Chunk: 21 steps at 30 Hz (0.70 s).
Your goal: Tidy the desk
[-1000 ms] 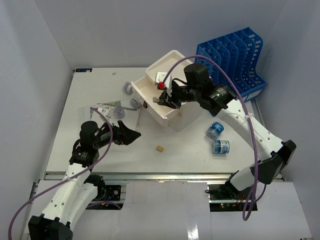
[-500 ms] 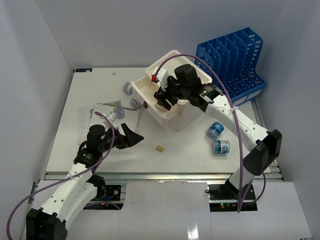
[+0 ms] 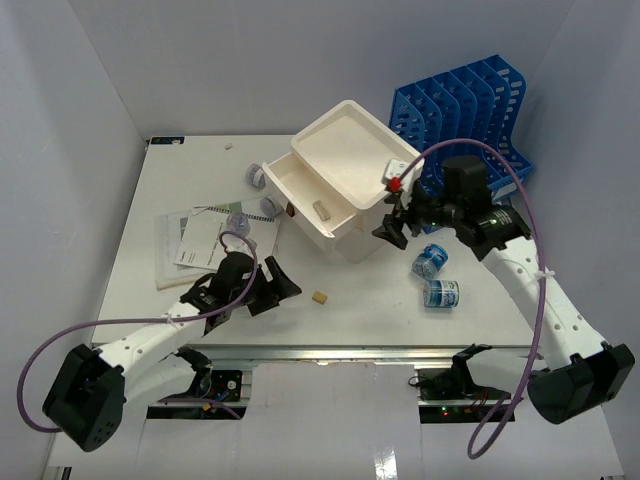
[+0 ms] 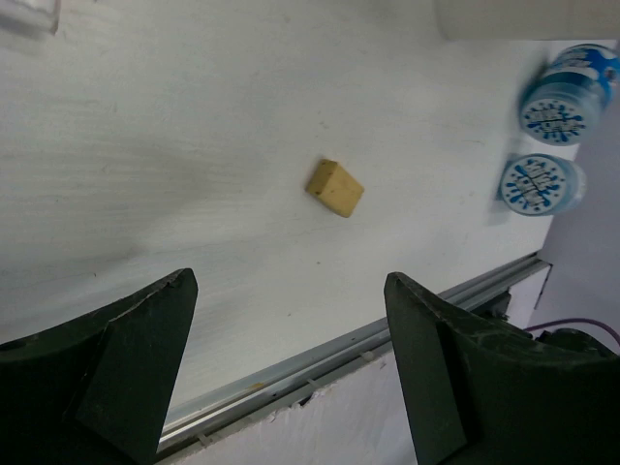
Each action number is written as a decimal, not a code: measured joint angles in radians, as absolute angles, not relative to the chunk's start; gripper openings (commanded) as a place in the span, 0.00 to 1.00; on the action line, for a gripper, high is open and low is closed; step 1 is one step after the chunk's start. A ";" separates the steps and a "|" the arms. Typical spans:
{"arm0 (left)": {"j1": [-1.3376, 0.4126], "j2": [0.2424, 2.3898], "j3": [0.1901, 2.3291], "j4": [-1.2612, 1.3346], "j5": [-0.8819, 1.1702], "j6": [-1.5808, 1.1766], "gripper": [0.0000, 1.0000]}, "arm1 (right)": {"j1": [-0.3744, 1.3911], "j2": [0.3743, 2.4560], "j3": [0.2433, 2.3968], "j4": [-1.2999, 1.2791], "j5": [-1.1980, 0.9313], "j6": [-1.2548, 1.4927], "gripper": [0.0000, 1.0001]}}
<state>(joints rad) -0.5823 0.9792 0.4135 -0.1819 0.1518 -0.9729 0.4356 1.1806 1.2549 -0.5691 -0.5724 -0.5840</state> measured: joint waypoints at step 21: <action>-0.717 1.382 0.654 -0.246 -0.055 -0.947 0.84 | -0.021 0.902 0.696 -0.404 -0.984 -0.577 0.84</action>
<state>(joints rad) -0.7174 1.3822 0.6538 -0.2459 -0.0548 -0.9470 -0.0212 0.9016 0.6956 -0.4041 -0.9839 -0.5772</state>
